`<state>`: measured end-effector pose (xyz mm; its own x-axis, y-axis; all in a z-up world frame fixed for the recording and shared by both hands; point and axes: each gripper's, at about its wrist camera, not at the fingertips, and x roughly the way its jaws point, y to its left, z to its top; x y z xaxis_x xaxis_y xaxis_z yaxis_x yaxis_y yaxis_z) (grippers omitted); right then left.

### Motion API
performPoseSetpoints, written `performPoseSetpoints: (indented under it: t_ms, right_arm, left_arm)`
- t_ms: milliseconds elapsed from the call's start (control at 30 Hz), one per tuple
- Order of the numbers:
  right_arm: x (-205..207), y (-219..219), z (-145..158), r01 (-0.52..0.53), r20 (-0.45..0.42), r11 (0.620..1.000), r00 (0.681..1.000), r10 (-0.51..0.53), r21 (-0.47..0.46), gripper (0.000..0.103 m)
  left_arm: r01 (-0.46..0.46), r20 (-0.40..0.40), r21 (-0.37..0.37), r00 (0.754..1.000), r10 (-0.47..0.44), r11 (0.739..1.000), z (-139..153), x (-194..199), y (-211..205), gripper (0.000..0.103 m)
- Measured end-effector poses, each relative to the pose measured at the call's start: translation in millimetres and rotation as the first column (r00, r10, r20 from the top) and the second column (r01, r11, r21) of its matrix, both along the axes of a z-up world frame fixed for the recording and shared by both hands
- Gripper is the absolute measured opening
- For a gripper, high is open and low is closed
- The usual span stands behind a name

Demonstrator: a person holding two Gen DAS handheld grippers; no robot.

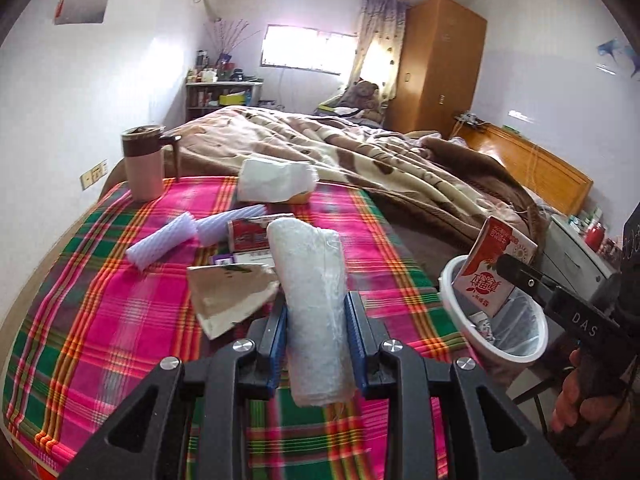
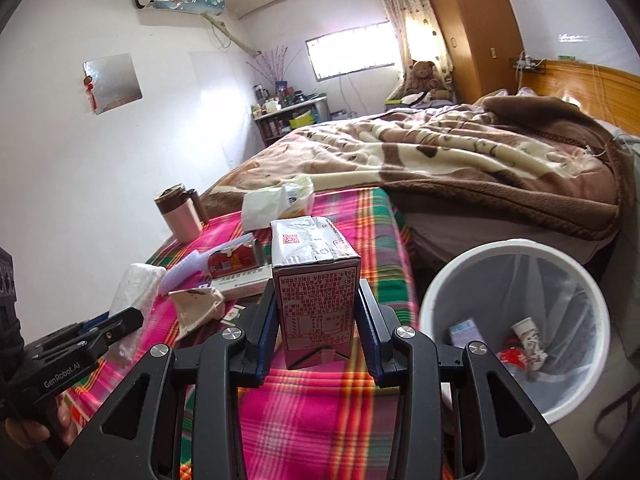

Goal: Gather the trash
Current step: 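Carry the tissue roll and milk carton over the white wastebasket with both tools, then open both tools to drop the tissue roll and carton into the wastebasket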

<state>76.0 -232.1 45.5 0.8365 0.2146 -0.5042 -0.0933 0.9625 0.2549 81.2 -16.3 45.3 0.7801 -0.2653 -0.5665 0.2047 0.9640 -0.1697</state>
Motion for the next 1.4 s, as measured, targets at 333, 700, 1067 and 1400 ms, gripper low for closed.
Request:
performPoseSetpoints:
  t_ms: [333, 700, 1067, 1400]
  right_arm:
    - [-14, -42, 3, 0.124, 0.007, 0.992, 0.992, -0.124, -0.022, 0.038]
    - [-17, -84, -7, 0.244, -0.023, 0.969, 0.969, -0.246, -0.046, 0.038]
    - [-10, -118, -30, 0.315, -0.108, 0.946, 0.941, -0.322, -0.074, 0.038]
    - [-2, -134, -42, 0.347, -0.165, 0.933, 0.919, -0.358, -0.091, 0.038]
  left_arm:
    - [0.14, 0.03, 0.012, 0.99, -0.141, 0.99, 7, 5, -61, 0.029]
    - [0.284, 0.015, 0.0, 0.959, -0.284, 0.959, 5, 25, -128, 0.029]
    - [0.38, -0.037, 0.005, 0.925, -0.379, 0.925, -11, 43, -184, 0.029]
    - [0.41, -0.068, 0.007, 0.91, -0.409, 0.912, -18, 52, -210, 0.035]
